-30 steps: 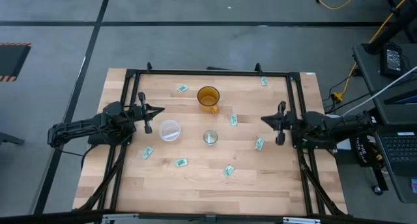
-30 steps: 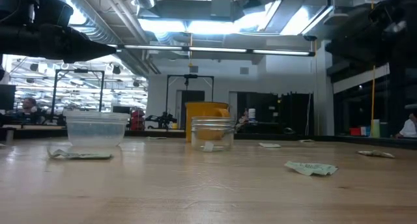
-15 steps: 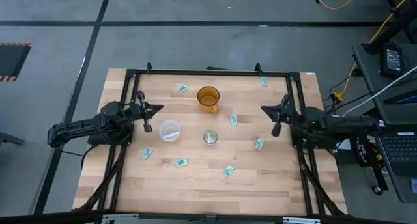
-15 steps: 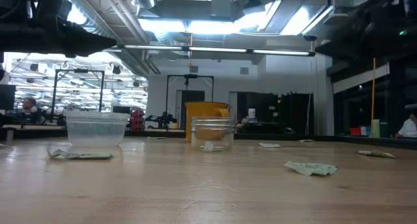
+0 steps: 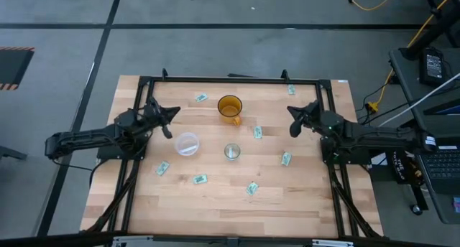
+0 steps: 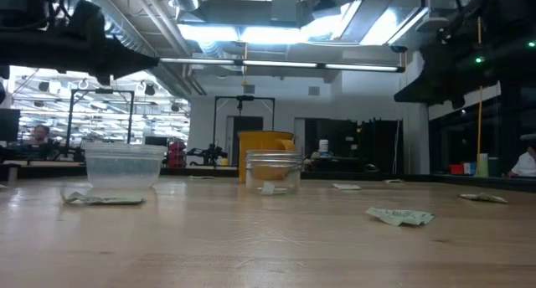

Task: Pick and place Stevia / Truvia into bins
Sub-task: Put the stevia packet into the plastic tupperware

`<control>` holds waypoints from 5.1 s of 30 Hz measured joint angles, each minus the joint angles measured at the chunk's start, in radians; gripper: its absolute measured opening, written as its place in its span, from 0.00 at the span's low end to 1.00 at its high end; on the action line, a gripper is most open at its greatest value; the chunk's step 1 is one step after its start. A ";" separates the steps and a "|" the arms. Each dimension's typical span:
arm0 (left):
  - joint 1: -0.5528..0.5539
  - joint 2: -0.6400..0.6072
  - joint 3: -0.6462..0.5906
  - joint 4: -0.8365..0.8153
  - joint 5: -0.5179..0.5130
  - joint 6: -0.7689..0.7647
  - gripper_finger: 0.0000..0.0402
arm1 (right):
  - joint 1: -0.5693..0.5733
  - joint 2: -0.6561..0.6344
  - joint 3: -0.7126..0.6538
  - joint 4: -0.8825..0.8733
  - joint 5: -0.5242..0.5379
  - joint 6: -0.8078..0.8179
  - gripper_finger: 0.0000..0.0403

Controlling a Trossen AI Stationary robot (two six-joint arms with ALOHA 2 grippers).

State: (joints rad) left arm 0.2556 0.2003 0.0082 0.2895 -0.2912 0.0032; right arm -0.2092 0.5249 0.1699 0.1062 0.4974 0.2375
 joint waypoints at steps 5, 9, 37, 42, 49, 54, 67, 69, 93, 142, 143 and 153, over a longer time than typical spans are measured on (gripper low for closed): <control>0.026 0.115 0.000 0.079 -0.008 -0.013 0.01 | -0.047 0.118 0.063 -0.022 -0.001 -0.006 0.05; 0.067 0.218 0.009 0.135 0.030 -0.018 0.01 | -0.112 0.227 0.102 -0.021 -0.001 -0.006 0.05; 0.127 0.623 0.182 0.215 0.259 0.115 0.01 | -0.217 0.697 0.713 -0.836 -0.152 0.022 0.05; 0.115 0.623 0.182 0.216 0.259 0.115 0.01 | -0.253 0.698 0.713 -0.851 -0.166 0.099 0.14; 0.105 0.623 0.182 0.214 0.259 0.116 0.01 | -0.361 0.698 0.713 -0.853 -0.196 0.125 0.36; 0.105 0.623 0.182 0.213 0.259 0.115 0.01 | -0.441 0.709 0.713 -0.846 -0.213 0.125 0.47; 0.105 0.623 0.182 0.212 0.259 0.116 0.01 | -0.639 0.968 0.713 -0.705 -0.308 0.056 0.57; 0.105 0.623 0.182 0.212 0.259 0.116 0.01 | -0.664 1.000 0.713 -0.688 -0.308 0.047 0.57; 0.105 0.623 0.182 0.212 0.258 0.116 0.01 | -0.734 1.144 0.713 -0.471 -0.303 0.043 0.57; 0.105 0.622 0.182 0.208 0.259 0.111 0.01 | -0.749 1.275 0.845 -0.633 -0.273 0.068 0.48; 0.105 0.622 0.182 0.208 0.259 0.106 0.01 | -0.750 1.281 0.847 -0.635 -0.273 0.070 0.48; 0.105 0.622 0.182 0.208 0.259 0.089 0.01 | -0.749 1.331 0.904 -0.678 -0.271 0.066 0.48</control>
State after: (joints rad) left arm 0.3607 0.8227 0.1902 0.4980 -0.0326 0.0917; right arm -0.9585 1.8559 1.0735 -0.5718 0.2264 0.3035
